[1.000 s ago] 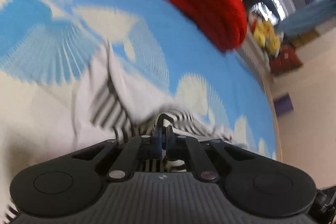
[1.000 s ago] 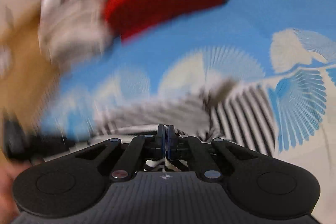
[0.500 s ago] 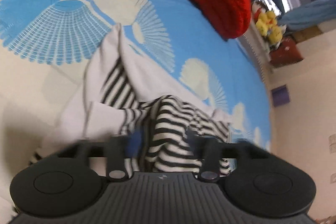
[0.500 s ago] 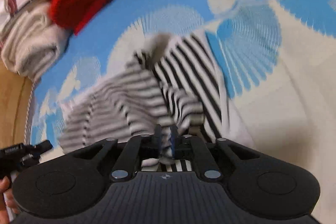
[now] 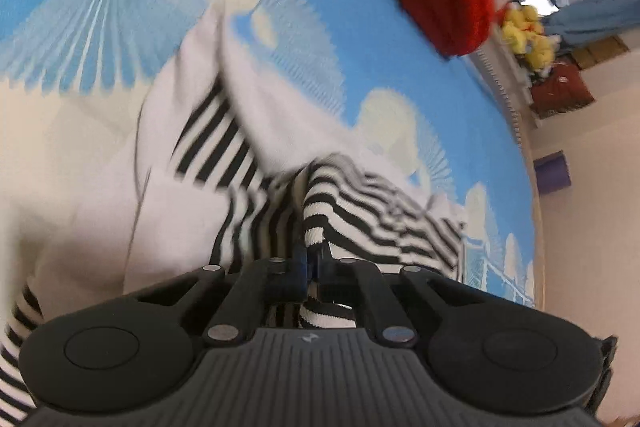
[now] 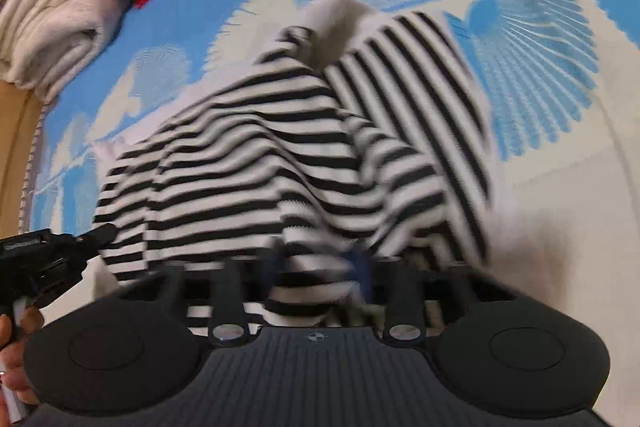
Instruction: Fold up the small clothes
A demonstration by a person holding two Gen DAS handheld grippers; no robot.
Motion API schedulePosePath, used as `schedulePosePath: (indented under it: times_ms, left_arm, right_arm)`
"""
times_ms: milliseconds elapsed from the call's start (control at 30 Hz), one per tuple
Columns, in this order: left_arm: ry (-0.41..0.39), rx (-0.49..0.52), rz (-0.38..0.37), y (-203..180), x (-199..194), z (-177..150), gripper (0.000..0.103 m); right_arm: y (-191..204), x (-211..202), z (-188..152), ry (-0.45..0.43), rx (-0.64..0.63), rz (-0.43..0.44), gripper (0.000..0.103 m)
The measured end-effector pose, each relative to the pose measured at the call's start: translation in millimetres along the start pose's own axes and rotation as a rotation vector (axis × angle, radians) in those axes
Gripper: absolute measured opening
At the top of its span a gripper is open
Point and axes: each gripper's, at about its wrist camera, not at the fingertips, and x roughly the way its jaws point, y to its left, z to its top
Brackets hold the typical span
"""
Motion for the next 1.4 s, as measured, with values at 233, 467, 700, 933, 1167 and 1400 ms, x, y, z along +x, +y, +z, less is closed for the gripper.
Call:
schedulePosePath:
  times_ms: [233, 467, 700, 933, 1167, 1400]
  left_arm:
    - [-0.151, 0.125, -0.017, -12.4, -59.2, 18.9, 0.003]
    - [0.217, 0.275, 0.211, 10.7, -0.3, -15.3, 0.009]
    - [-0.065, 0.267, 0.076, -14.5, -43.3, 0.5, 0.021]
    - [0.026, 0.267, 0.138, -4.9, -2.5, -16.5, 0.015]
    - [0.096, 0.325, 0.302, 0.8, 10.1, -28.5, 0.005]
    - [-0.010, 0.420, 0.114, -36.1, -16.5, -35.6, 0.010]
  right_arm:
    - [0.3, -62.9, 8.6, -0.334, 0.115, 0.512, 0.001]
    - [-21.3, 1.1, -12.5, 0.094, -0.018, -0.019, 0.011]
    - [-16.0, -37.9, 6.1, -0.152, 0.004, 0.074, 0.035]
    - [-1.4, 7.7, -1.8, -0.045, 0.011, 0.078, 0.027]
    - [-12.1, -10.5, -0.9, -0.155, 0.108, -0.013, 0.002]
    - [4.6, -27.9, -0.7, -0.235, 0.002, -0.119, 0.021]
